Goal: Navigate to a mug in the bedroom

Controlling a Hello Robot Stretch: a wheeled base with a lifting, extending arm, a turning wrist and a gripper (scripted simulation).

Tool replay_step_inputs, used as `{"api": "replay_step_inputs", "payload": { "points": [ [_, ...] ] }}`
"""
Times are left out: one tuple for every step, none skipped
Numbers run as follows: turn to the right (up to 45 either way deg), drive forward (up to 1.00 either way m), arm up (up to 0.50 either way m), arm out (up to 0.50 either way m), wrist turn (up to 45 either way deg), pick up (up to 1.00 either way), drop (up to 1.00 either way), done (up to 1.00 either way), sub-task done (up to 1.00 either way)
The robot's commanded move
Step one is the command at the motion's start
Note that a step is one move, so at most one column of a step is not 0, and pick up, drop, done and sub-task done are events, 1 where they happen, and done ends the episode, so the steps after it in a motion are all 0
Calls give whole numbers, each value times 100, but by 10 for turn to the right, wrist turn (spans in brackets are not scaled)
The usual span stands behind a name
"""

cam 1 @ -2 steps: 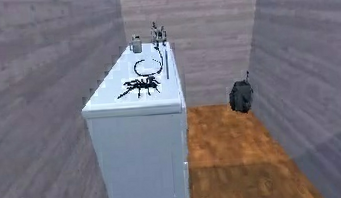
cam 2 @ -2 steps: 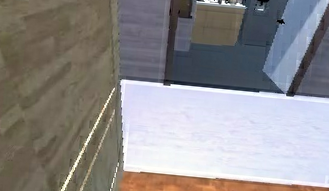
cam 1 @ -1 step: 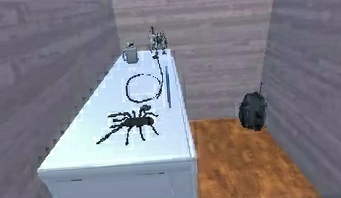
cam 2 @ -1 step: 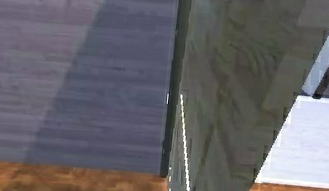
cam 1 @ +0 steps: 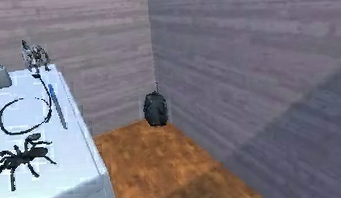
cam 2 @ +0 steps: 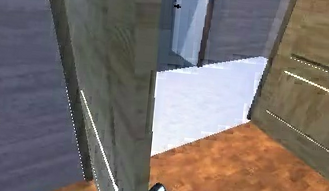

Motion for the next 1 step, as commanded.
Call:
{"api": "replay_step_inputs", "payload": {
  "points": [
    [0, 45, 0, 0, 0, 0, 0, 0, 0]
  ]
}}
